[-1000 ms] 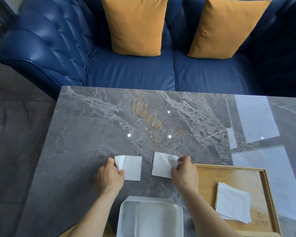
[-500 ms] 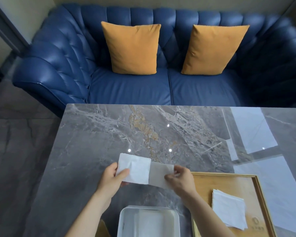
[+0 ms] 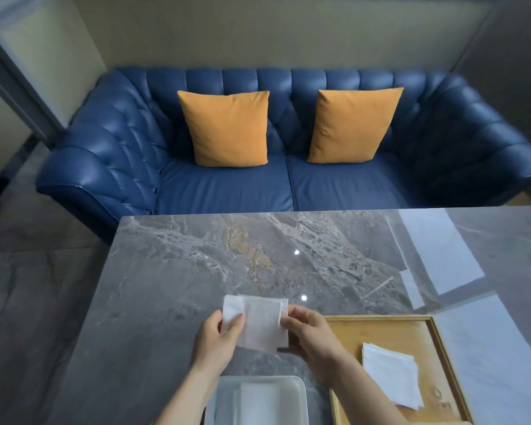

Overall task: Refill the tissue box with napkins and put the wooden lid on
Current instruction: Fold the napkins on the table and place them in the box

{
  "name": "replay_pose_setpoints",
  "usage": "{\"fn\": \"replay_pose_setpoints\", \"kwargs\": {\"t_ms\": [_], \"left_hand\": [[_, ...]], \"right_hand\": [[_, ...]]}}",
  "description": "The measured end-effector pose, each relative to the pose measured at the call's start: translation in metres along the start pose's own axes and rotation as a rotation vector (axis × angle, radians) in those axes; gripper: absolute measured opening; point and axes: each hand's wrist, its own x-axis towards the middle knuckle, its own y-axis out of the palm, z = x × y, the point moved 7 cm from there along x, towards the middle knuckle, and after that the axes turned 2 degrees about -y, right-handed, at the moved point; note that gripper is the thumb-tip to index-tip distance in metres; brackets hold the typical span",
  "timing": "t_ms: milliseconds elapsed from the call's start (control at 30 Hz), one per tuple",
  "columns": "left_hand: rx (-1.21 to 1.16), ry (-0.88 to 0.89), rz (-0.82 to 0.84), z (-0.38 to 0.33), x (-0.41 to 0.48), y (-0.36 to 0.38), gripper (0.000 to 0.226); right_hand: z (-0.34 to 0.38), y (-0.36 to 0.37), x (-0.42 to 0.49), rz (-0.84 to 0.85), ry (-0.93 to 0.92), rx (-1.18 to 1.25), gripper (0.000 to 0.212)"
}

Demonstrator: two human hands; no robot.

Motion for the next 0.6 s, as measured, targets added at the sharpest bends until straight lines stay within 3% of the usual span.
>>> {"fn": "replay_pose_setpoints", "kwargs": {"t_ms": [67,200,600], "left_hand": [[-0.035,0.010,-0.032,-0.002,-0.004,0.001,0.047],[-0.212,-0.039,0.017,-0.004,-0.015,0.013,0.013],[-0.069,0.036,0.001,-0.004,-0.024,0.017,0.011]], "right_hand": [[0.002,0.002,-0.005,0.017,0.001,0.018,0.020],[0.007,0.009,-0.016,0.061,-0.005,0.058,0.025],[0.009,0.007,-0.030,0.037,-0.014,0.068,0.042]]}}
